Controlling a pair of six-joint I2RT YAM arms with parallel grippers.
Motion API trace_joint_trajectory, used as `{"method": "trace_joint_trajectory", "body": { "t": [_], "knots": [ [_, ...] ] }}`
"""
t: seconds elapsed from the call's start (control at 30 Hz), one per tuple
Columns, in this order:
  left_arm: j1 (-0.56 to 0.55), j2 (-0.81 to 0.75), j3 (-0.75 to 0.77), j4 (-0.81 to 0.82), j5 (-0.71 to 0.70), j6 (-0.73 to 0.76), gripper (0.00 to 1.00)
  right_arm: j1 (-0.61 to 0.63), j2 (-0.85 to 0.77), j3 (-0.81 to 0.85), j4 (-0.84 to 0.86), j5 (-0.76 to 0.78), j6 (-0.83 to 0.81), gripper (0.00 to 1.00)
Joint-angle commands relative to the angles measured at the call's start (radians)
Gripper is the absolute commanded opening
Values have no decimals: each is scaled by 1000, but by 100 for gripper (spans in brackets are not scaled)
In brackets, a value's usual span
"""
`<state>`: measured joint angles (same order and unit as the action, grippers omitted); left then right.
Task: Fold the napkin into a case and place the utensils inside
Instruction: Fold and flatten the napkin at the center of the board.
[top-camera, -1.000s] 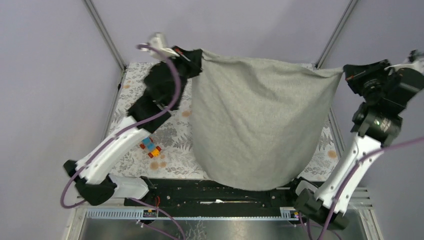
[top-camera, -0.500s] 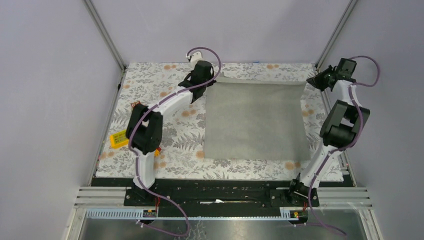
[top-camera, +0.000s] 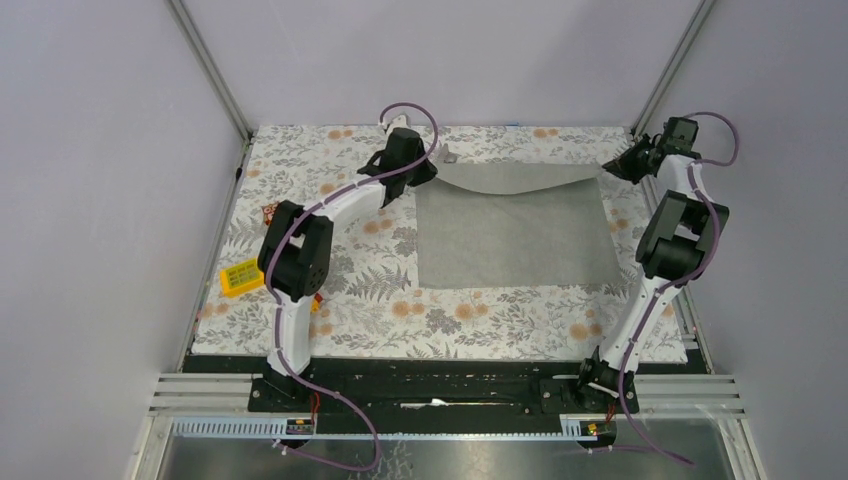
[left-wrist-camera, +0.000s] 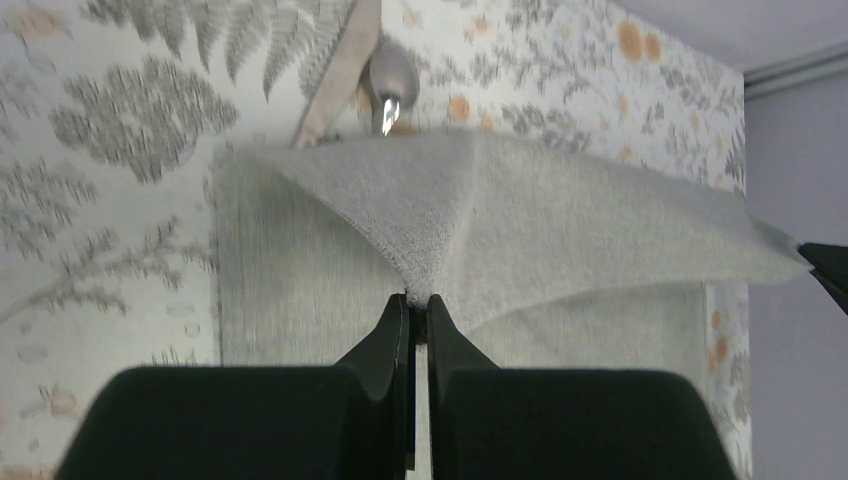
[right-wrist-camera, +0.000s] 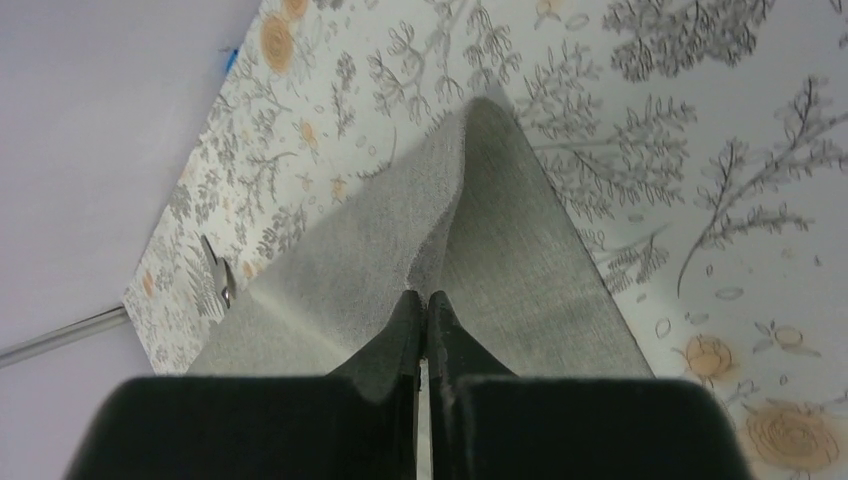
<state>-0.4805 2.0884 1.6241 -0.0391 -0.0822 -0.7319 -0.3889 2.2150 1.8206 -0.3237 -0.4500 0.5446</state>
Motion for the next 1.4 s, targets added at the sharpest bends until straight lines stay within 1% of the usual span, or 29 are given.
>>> {"method": "trace_joint_trajectory", "body": {
  "t": [0.0,0.07,0.17,0.3,0.47,0.63,0.8,0.93,1.1,1.27,1.37],
  "knots": [
    [-15,-132,-87,-12,111,-82,0,-5,-138,-68,-92,14,-53,0],
    [-26,-175,-119,-77,122,-95,0,-5,-190,-125,-129,47,-67,0],
    [-33,-254,-185,-128,149,-80,0,-5,-280,-214,-175,125,-86,0],
    [-43,-340,-271,-197,188,-80,0,-6,-348,-282,-270,240,-125,0],
    [-56,-419,-421,-198,276,-137,0,-5,-419,-376,-326,382,-166,0],
    [-71,-432,-528,-189,323,-159,0,-7,-448,-491,-307,412,-163,0],
    [-100,-441,-580,-170,348,-176,0,-7,-475,-553,-277,436,-164,0],
    [-117,-442,-617,-179,341,-169,0,-8,-516,-586,-251,471,-165,0],
    [-124,-430,-623,-197,360,-161,0,-8,-556,-610,-253,498,-158,0],
    [-124,-469,-626,-225,321,-147,0,-13,-610,-628,-253,555,-154,0],
    [-124,-463,-641,-225,340,-155,0,-19,-610,-654,-247,545,-147,0]
  ]
}}
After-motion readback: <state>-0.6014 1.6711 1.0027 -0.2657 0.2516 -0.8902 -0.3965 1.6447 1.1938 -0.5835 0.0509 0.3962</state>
